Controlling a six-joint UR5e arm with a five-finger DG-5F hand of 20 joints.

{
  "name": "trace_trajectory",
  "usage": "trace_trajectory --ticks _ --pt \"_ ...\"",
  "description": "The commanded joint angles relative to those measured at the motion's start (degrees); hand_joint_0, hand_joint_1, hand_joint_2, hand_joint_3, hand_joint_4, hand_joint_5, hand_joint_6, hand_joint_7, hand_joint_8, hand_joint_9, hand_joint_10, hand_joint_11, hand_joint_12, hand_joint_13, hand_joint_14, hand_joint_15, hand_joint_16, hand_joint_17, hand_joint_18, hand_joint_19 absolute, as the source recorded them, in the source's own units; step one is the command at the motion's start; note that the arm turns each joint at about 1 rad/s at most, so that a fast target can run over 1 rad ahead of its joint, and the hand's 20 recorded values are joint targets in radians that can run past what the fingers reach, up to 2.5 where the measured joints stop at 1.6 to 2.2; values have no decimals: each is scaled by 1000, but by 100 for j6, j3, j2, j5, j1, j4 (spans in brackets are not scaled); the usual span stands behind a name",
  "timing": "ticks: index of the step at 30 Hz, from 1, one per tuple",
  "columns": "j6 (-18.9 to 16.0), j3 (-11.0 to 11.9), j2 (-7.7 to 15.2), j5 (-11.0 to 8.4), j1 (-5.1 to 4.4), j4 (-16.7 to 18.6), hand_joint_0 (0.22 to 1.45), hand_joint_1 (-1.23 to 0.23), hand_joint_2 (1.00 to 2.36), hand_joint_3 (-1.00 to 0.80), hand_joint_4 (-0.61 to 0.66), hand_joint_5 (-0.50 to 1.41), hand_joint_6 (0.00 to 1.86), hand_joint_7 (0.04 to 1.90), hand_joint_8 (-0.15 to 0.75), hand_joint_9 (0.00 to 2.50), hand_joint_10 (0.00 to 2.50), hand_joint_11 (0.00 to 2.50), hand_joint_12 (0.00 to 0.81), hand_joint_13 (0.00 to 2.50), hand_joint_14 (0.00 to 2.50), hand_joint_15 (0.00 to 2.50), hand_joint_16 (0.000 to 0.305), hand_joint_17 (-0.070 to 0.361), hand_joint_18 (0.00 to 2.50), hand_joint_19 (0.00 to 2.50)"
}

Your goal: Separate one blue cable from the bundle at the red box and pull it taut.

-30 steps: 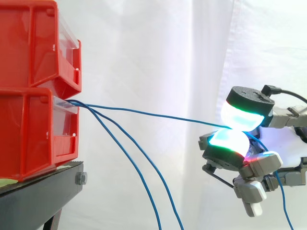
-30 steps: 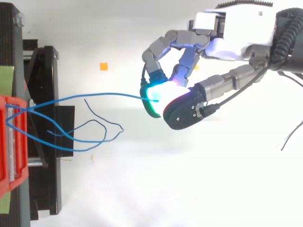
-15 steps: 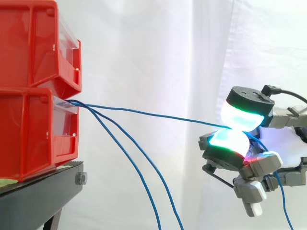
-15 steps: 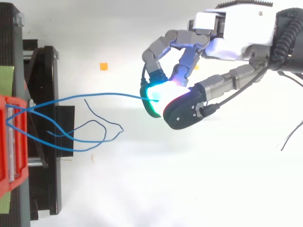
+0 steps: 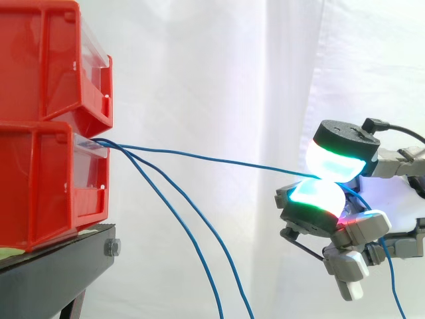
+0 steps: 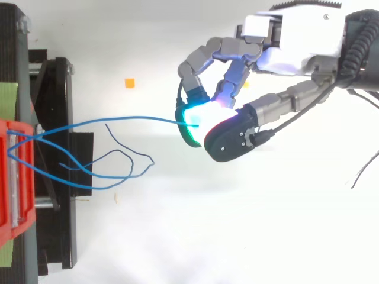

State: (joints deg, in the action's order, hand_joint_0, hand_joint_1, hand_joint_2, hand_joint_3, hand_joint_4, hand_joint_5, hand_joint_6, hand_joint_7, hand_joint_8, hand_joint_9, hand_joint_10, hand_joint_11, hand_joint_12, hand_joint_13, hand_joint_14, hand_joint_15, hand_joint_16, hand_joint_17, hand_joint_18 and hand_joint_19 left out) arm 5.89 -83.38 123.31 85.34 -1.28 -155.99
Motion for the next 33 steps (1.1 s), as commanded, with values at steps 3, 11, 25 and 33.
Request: trace_trajectory --ticks 3,11,25,33 --pt "0 -2 0 0 -4 -1 610 -782 1025 -1 -21 -114 878 1328 388 1281 19 1402 383 1060 26 830 42 95 894 482" --pt "0 -2 0 0 -4 -1 611 -783 1025 -4 -24 -114 878 1326 394 1287 19 1402 384 1061 25 831 43 96 894 480" --pt "0 6 0 0 -4 -1 610 -782 1025 -4 -24 -115 878 1320 382 1279 19 1402 388 1060 26 834 43 96 892 482" --pt "0 -2 0 0 -4 -1 611 -782 1025 -8 -24 -115 878 1321 387 1289 19 1404 384 1060 25 836 43 96 888 486"
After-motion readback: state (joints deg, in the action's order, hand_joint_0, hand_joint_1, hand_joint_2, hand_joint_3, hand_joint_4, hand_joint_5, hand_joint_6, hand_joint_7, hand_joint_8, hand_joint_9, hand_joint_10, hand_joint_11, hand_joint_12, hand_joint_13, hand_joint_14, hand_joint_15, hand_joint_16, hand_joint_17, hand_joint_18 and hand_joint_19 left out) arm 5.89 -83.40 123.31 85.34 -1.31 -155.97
